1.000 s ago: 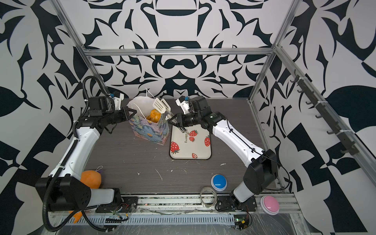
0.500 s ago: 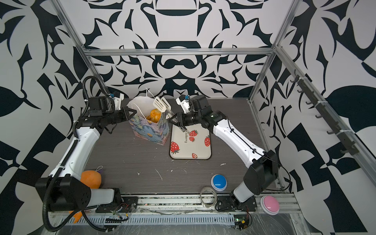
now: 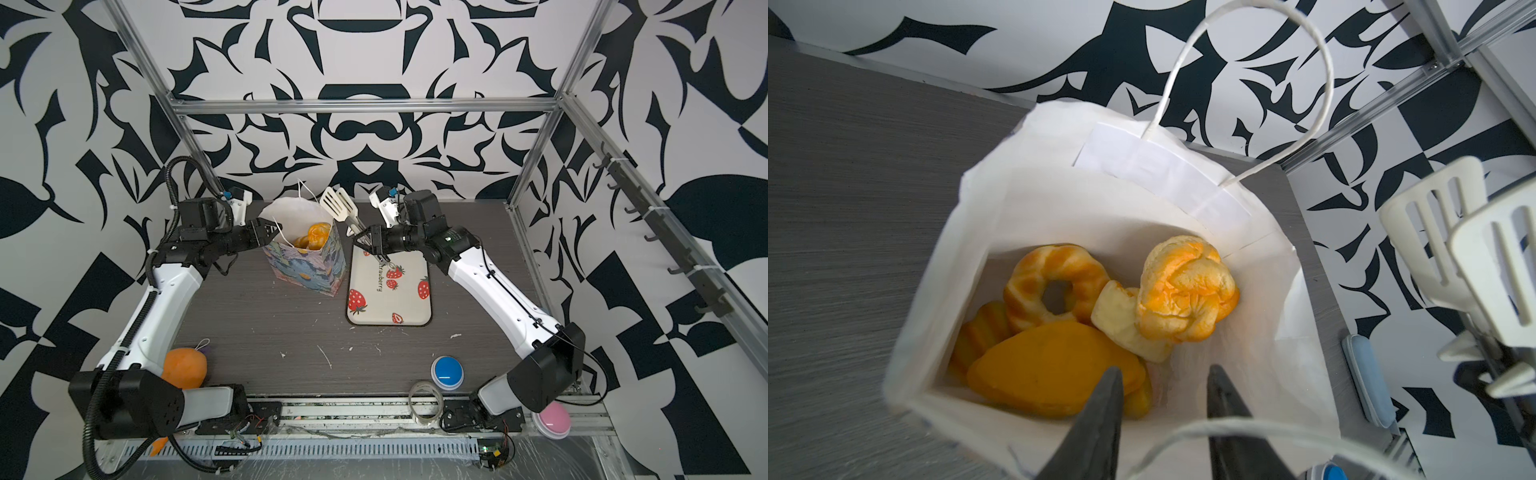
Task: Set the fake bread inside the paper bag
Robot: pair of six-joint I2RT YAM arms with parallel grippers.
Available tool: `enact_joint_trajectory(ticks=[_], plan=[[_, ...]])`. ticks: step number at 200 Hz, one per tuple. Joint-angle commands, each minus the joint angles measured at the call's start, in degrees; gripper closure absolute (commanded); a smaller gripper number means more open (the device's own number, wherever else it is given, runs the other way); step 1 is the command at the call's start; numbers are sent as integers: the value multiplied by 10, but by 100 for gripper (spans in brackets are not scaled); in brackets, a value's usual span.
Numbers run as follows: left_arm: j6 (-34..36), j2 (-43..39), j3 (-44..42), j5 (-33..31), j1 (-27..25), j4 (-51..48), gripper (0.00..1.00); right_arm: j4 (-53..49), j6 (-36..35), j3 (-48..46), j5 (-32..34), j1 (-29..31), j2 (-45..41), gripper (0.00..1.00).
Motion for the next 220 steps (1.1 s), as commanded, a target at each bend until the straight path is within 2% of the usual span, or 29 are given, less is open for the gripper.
enact_joint_trajectory(ticks=[1, 53, 160, 164, 171, 182, 220], plan=[[3, -27, -13, -8, 0, 6, 58, 21, -15, 6, 0, -12, -29, 61], [5, -48, -16, -42, 0, 5, 44, 17, -14, -12, -4, -59, -49, 63], [10, -108, -60, -64, 0, -42, 28, 54, 37, -96, -1, -199, -72, 64], [11, -109, -63, -66, 0, -44, 27, 56, 39, -100, 0, -204, -71, 64], [12, -113, -67, -67, 0, -48, 14, 61, 42, -106, 0, -212, -71, 64], [14, -117, -75, -74, 0, -53, 0, 62, 44, -113, 7, -222, -70, 64], [10, -130, -107, -86, 0, -56, 1, 47, 47, -124, 31, -247, -53, 64]])
